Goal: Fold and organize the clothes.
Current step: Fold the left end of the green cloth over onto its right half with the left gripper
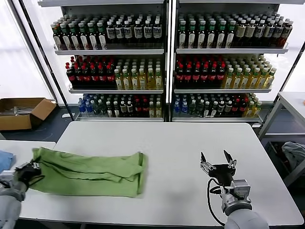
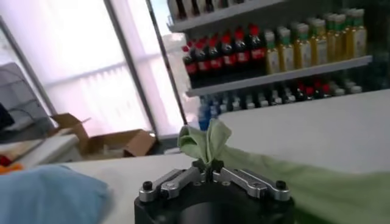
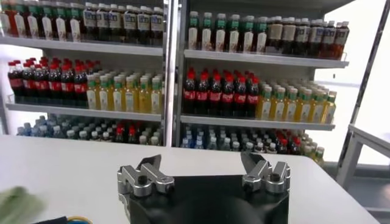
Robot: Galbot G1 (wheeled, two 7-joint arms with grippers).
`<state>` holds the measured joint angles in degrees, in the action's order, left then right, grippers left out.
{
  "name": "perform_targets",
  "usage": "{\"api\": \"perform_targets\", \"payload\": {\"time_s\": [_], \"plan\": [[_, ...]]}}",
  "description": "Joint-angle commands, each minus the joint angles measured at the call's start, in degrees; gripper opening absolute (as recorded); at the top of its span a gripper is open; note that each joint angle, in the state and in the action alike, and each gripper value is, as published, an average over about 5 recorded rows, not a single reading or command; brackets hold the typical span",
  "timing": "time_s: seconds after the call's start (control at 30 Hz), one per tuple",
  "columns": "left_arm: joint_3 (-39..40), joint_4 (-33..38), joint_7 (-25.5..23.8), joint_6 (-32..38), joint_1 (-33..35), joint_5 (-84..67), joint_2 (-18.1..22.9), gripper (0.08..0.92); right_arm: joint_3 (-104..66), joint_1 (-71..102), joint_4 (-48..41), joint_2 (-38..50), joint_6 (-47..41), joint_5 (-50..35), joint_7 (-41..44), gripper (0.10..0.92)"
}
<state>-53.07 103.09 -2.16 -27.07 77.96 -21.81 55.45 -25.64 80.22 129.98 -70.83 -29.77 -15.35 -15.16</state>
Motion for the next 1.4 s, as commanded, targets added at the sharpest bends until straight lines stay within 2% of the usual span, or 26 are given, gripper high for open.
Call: {"api": "perform_targets", "payload": {"time_s": [0.03, 0.27, 0.5, 0.7, 0.93, 1.1, 1.4], "plan": [[2.4, 9.3, 0.1, -0.8, 1.3, 0.4, -2.0, 0.103, 0.3, -0.6, 0.7, -0.1, -0.4, 0.1, 0.0, 0.823], [19.2, 17.9, 2.4, -3.0, 0.8, 4.3, 7.4, 0.103, -1.3, 2.3, 2.8, -0.4, -0.3, 0.8, 0.1, 0.823], [30.1, 15.3, 2.8, -4.0, -2.8, 8.7, 13.1, 0.103, -1.7, 4.7, 4.4, -2.0, -0.3, 2.3, 0.2, 0.823], [33.9, 13.1, 2.8, -4.3, -5.2, 9.8, 14.4, 0.103, -2.0, 7.2, 4.5, -3.3, 0.5, 3.8, 0.3, 0.823], [34.9, 10.7, 2.0, -4.1, -7.2, 10.2, 14.4, 0.103, -2.2, 8.9, 3.8, -4.1, 1.3, 4.8, 0.3, 0.823], [35.8, 10.0, 1.3, -4.0, -7.7, 11.6, 15.5, 0.103, -1.8, 9.0, 2.9, -4.3, 1.5, 5.4, 0.3, 0.823], [37.2, 4.3, -0.1, -1.0, -7.7, 12.8, 18.2, 0.120, -0.9, 9.0, 2.2, -4.2, 1.8, 5.7, 0.3, 0.823]]}}
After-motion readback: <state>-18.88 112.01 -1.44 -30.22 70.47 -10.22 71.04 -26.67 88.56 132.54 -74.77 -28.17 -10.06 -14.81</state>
